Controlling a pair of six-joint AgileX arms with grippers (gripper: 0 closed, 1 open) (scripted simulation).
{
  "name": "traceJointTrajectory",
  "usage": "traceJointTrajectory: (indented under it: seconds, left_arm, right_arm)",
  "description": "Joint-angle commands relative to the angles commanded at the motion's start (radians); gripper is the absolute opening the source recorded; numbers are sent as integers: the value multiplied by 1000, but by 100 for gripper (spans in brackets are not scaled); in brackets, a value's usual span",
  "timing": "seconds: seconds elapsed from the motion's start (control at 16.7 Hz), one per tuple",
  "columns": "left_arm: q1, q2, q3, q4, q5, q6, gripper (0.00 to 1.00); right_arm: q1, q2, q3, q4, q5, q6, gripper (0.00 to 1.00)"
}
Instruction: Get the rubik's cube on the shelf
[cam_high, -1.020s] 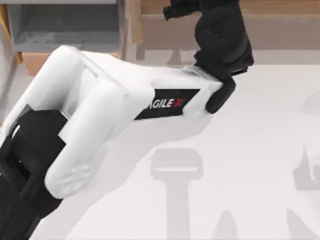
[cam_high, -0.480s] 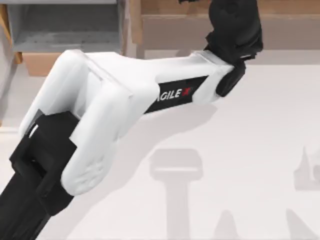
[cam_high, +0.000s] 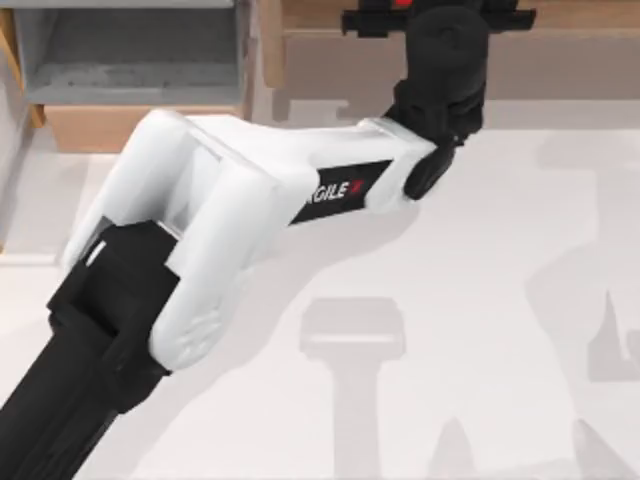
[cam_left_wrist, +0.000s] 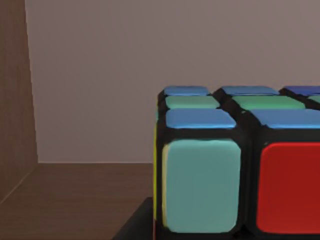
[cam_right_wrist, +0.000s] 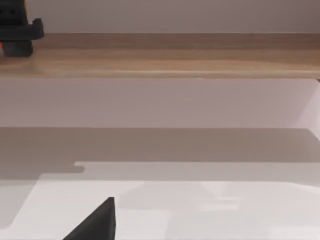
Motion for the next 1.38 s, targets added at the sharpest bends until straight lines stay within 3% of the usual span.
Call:
traceJointTrajectory:
  seconds: [0.12, 0.9, 1.38]
  left_arm:
    - [0, 0, 0, 0, 0, 0, 0]
    - [0, 0, 0, 0, 0, 0, 98]
    - [0, 0, 0, 0, 0, 0, 100]
  right_arm:
    - [0, 0, 0, 0, 0, 0, 100]
    - [0, 0, 0, 0, 0, 0, 100]
    - [0, 0, 0, 0, 0, 0, 100]
